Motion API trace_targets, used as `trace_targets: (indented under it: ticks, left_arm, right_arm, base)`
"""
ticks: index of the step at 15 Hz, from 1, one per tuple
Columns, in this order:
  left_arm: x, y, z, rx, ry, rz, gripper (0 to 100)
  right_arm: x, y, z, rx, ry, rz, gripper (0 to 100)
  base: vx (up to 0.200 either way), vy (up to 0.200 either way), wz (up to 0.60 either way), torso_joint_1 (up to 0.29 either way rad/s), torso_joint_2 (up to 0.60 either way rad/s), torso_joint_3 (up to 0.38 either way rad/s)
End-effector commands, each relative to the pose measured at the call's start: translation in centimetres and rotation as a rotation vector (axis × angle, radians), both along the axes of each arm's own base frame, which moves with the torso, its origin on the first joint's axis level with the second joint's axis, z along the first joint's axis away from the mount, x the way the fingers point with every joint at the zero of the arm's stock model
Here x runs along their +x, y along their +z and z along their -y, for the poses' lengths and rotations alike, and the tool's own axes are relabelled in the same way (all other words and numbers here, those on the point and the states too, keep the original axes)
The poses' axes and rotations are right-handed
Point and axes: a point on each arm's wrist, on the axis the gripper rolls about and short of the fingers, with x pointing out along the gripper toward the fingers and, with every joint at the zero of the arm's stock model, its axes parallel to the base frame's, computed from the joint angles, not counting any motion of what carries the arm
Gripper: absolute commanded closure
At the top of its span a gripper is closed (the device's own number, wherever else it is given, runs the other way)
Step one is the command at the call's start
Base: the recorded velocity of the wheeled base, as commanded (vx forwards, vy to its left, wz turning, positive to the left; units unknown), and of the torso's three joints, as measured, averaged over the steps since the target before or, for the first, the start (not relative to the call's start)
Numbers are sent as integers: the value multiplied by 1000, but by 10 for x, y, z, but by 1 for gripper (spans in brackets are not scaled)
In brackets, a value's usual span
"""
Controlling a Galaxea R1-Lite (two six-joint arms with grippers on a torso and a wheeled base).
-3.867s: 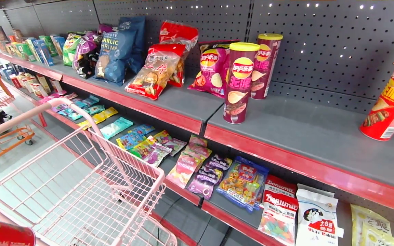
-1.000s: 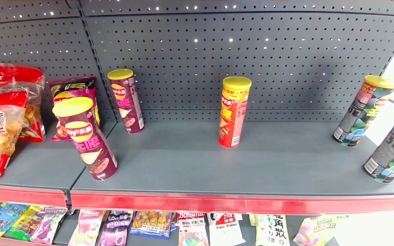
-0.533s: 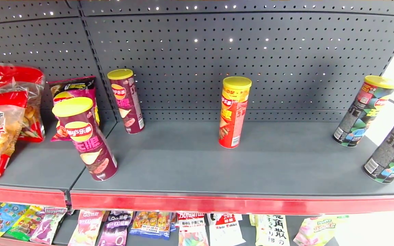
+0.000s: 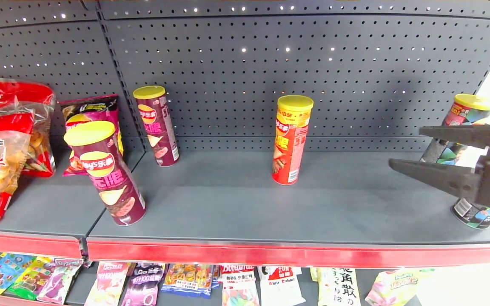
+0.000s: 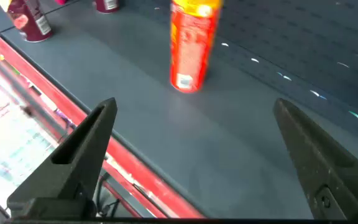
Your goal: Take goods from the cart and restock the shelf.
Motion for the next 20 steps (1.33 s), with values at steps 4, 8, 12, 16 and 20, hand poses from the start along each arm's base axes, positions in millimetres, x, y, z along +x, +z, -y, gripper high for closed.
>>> trace_targets:
  ticks: [4,8,12,16,20]
  left_arm:
    - [3,2,0,2,-2,-18,100]
    - [3,2,0,2,0,-20,100]
    - [4,3,0,5,-2,-23,100]
    - [5,1,0,5,-2,-33,100]
    - [6,1,0,5,-2,-36,100]
  right_arm:
    - [112,-36,-53,24,22,-35,0]
    - [130,-45,-65,24,19,-56,0]
    - [142,-43,-73,36,25,-50,0]
    - [145,-47,-88,40,55,-59,0]
    - [157,-44,-105,59,43,-47,0]
  base:
    - [0,0,0,0,0,0]
    - [0,0,0,0,0,0]
    - [0,0,0,0,0,0]
    - [0,0,0,0,0,0]
    - [0,0,0,0,0,0]
